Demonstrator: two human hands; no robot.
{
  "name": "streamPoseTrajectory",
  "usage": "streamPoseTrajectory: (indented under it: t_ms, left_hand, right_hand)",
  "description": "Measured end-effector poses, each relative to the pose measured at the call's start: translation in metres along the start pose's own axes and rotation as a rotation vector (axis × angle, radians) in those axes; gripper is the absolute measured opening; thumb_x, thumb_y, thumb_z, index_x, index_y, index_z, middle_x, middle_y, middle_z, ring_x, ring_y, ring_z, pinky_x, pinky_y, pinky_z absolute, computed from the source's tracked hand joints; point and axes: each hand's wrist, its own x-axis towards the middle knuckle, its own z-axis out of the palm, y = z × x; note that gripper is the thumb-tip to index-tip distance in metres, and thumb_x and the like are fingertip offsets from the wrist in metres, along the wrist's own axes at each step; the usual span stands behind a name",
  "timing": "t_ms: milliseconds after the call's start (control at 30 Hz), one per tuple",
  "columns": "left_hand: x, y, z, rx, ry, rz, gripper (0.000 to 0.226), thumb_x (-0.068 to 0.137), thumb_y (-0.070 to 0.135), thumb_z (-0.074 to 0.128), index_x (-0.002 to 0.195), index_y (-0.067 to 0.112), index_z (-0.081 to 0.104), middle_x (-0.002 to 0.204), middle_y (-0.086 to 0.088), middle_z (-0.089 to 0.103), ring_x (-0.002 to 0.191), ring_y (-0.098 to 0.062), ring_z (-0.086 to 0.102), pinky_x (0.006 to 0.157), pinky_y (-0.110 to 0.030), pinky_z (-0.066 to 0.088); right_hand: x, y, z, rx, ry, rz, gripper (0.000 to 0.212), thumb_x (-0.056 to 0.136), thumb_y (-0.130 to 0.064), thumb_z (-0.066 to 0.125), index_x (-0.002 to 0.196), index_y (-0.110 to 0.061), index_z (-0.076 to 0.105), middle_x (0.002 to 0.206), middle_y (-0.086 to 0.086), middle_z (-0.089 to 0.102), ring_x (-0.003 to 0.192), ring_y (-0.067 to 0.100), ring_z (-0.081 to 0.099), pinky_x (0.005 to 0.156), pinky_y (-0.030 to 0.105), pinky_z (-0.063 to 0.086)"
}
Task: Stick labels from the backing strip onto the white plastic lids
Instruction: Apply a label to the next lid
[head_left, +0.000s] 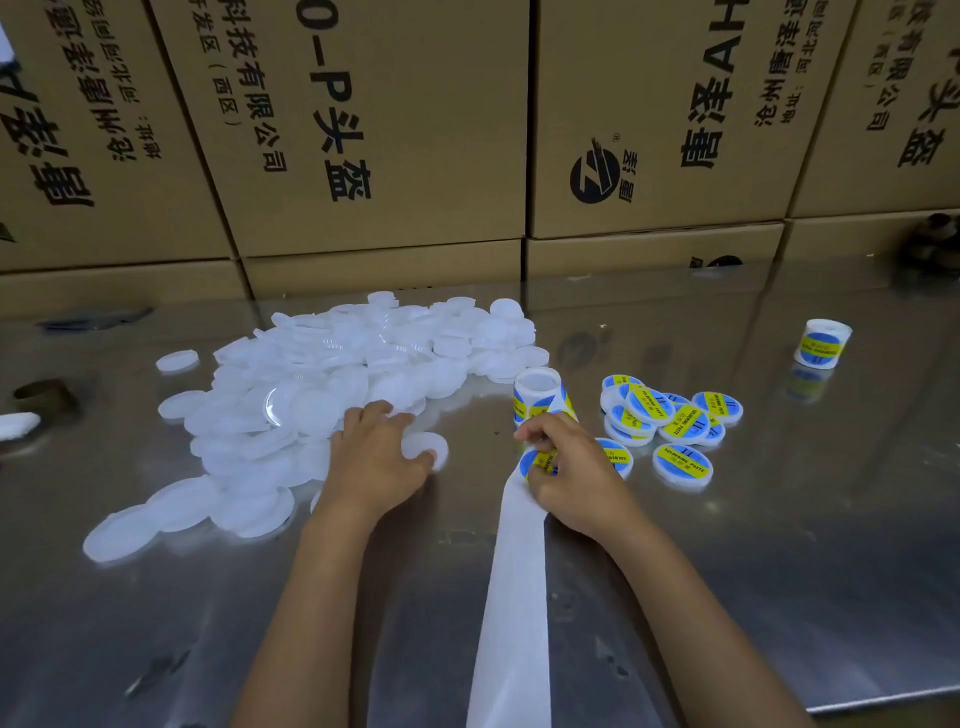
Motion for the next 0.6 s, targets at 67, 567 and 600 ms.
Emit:
streamPoseTrajectory:
  t_ms: [67,567,600]
  left_hand:
    - [0.0,0.003,0.004,-0.032,-0.066,0.0,0.057,0.093,0.052,0.06,0.14,0.02,0.055,0.142,-0.009,0.039,0.136,-0.028,0.027,0.111,-0.037,0.027]
    - [0.002,0.033,0.012,-0.885,-0.025,-0.142,0.031,0.087,0.01,0.074,0.096,0.018,0.046,0.106,-0.013,0.071,0.073,-0.023,0.062,0.063,-0.022,0.05]
    - [0.002,0.034,0.013,-0.977,-0.03,-0.161,0.027,0.087,0.008,0.073,0.097,0.016,0.049,0.107,-0.014,0.071,0.071,-0.021,0.064,0.064,-0.02,0.052]
  right_hand:
    - [-0.001,-0.001,0.0,-0.025,-0.002,-0.026,0.035,0.082,0.007,0.057,0.11,-0.013,0.062,0.114,-0.001,0.055,0.1,0.007,0.051,0.076,0.003,0.034]
    - [-0.008,-0.01,0.001,-0.271,0.097,-0.03,0.041,0.083,-0.037,0.075,0.113,-0.015,0.058,0.112,-0.005,0.045,0.107,0.016,0.045,0.091,0.03,0.041]
    - [-0.01,-0.009,0.001,-0.24,0.115,-0.04,0.034,0.086,-0.034,0.073,0.109,-0.013,0.06,0.111,-0.004,0.048,0.106,0.017,0.048,0.089,0.03,0.043]
